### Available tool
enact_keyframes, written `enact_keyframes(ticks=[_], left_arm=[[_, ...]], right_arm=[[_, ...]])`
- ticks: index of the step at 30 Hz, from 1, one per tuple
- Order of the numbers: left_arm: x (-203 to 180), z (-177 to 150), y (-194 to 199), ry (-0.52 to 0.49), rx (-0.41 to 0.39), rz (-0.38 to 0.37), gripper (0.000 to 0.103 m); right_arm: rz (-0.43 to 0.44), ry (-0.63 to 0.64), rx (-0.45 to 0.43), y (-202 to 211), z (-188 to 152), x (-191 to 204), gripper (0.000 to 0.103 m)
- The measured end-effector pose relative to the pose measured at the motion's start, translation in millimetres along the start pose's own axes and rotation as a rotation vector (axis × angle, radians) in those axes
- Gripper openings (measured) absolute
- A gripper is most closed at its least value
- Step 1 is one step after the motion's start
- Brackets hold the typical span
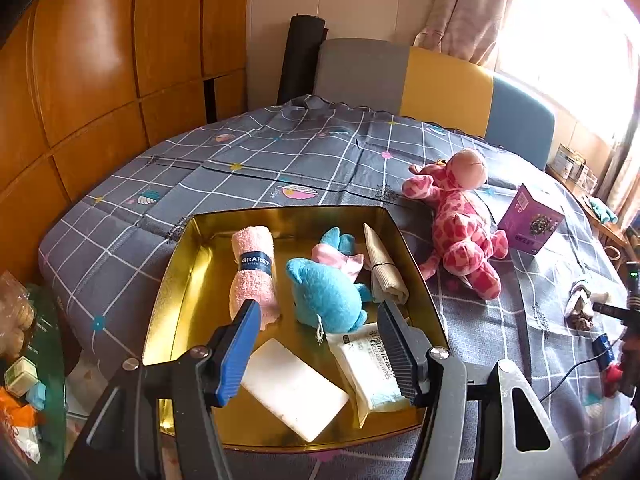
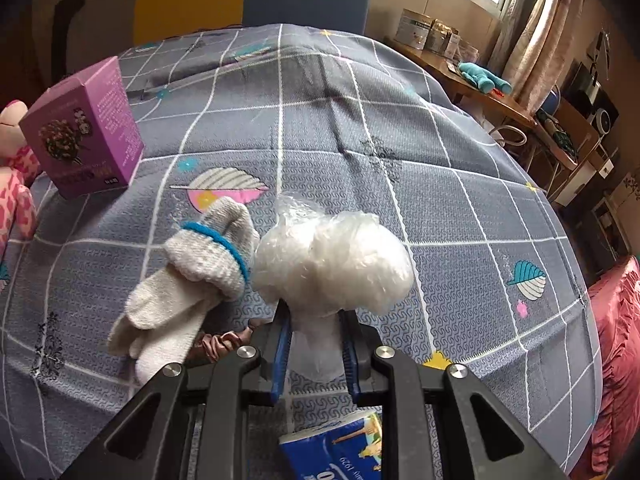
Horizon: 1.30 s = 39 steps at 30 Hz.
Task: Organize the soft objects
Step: 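Carry the white plastic bag into the gold tray and open the right tool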
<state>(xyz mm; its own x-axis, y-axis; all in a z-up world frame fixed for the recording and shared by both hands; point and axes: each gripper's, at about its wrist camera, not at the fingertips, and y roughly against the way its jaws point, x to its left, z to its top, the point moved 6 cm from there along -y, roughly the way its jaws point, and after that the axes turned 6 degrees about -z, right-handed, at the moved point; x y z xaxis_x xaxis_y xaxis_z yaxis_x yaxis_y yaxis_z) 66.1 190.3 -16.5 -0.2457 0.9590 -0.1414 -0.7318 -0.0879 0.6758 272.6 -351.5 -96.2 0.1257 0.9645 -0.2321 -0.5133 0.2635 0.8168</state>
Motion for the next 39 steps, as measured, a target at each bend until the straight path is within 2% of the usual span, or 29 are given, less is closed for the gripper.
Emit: enact_keyframes(ticks=[5,10,15,20,25,28,33,34,36,37,39], left_arm=[[1.9,-2.5,-1.6,0.004,0.005,-0.010,0.062],[5.9,-5.6,-3.2,0.013,0.010,-0.019,0.062],[14.1,-9.6,-3.7,0.030,0.013,-0.017,0.062],[40.7,-7.1,1.9,0.083,-0.003,0.020,0.062],[77.7,-6.5,12.5,0.147,-0.024,0.073,0.062],[96.3,-8.6,16.2,0.175,-0.030,0.097,0.062],[112.8,-15.3,14.8,0.207,-0.019,0.110,0.062],[112.0,-16.1,13.7,0.207,-0.016,0.106,0.062],[107.8,-17.4,12.5,0.194,-0.012,0.098,0.062],[104.7,-18.0,12.4,0.181,-0.013,0.097,0.062],[98.3,-18.2,11.8,0.156,-0.016,0.094,0.062]], right_arm=[[0.052,0.068,-0.066,38.1,4.2,26.3,0.022],[0.167,0.179,-0.133,85.8,6.9,80.3,0.022],[0.353,0.351,-0.200,144.7,-1.3,167.3,0.022],[0.558,0.517,-0.235,201.8,-30.0,269.0,0.022],[0.701,0.660,-0.210,232.5,-72.9,359.8,0.022],[0.751,0.740,-0.145,237.0,-99.3,402.9,0.022],[0.789,0.833,-0.052,232.0,-129.5,459.8,0.024],[0.788,0.842,-0.013,224.8,-133.9,470.8,0.024],[0.746,0.853,0.012,210.6,-140.9,483.2,0.025],[0.728,0.845,0.018,204.3,-143.0,486.9,0.028],[0.743,0.811,0.007,204.4,-142.6,486.8,0.035]])
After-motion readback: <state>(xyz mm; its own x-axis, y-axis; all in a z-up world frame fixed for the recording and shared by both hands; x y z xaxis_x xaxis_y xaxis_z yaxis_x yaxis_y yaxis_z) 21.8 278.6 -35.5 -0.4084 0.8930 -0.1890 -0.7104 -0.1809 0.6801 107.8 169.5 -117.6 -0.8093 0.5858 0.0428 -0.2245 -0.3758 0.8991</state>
